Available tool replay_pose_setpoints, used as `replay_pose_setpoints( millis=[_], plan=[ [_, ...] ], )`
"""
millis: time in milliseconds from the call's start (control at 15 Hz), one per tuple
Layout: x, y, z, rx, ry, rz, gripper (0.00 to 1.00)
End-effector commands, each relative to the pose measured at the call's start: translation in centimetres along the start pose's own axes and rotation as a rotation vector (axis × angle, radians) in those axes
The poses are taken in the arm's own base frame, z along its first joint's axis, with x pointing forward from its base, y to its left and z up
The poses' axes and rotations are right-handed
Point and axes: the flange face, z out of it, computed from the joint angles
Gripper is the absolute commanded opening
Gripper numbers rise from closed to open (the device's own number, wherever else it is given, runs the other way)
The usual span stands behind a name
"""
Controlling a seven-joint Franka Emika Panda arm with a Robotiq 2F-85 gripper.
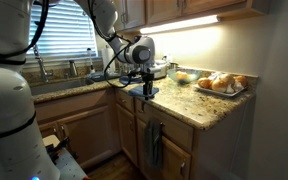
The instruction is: Hang the the towel on the hook
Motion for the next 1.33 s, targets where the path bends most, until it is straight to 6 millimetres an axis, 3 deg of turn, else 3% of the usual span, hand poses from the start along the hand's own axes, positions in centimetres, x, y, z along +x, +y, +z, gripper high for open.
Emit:
replay_pose_setpoints(
  millis=[0,800,1267],
  plan=[
    [0.2,0.3,-0.3,-0.042,0.006,0.027,1.0],
    [-0.3,0.1,1.0,-0.075,0.08,-0.085,1.0],
    [0.0,-0.2,0.0,-0.075,0.13,-0.117,1.0]
  ],
)
